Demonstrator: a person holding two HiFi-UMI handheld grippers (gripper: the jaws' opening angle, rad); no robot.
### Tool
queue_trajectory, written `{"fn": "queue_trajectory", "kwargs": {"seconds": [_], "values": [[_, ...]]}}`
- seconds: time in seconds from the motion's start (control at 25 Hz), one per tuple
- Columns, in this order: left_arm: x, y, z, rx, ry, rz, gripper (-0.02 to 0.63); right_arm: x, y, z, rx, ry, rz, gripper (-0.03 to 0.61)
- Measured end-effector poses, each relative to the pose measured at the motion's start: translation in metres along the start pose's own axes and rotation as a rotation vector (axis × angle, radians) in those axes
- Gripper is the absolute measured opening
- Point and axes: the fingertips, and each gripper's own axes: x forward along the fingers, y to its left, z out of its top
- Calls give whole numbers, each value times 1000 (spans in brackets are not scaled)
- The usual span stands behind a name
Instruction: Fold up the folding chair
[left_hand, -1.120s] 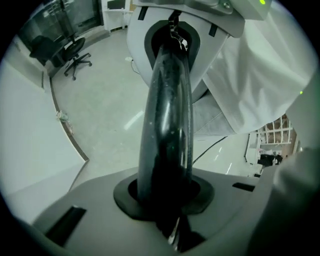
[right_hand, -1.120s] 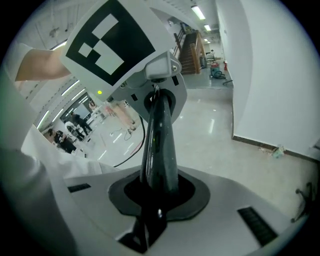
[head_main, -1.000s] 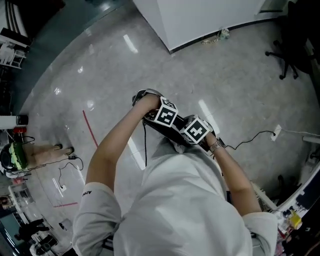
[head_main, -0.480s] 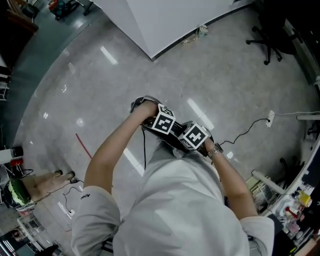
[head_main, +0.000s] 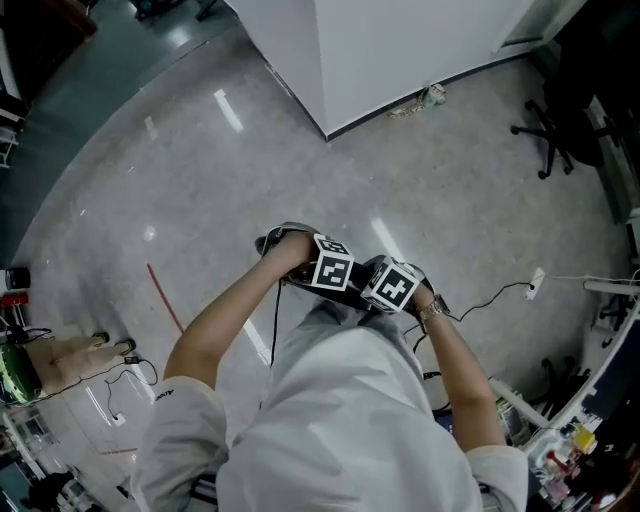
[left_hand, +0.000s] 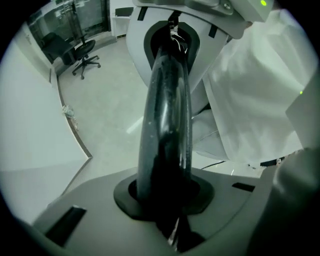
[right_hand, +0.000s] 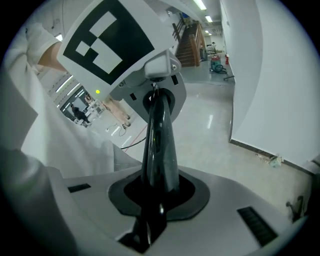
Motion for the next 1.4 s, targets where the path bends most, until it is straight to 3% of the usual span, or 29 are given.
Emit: {"fn": "queue_trajectory", "kwargs": {"seconds": [0.2, 0.48, 0.84, 1.12, 1.4], "values": [[-3, 18, -25, -68, -12, -16, 69, 8, -20, 26, -40, 26, 40, 64], [-3, 19, -37, -49, -11, -25, 69, 13, -21, 36, -45, 22, 29, 64], [-9, 42, -25, -46, -5, -20, 69, 1, -44, 33, -45, 21, 34, 61], [-24, 46, -17, 7, -53, 35, 69, -14, -52, 34, -102, 38, -7, 63], [-46, 78, 7, -41, -74, 135, 72, -44, -87, 31, -207, 30, -62, 64]]}}
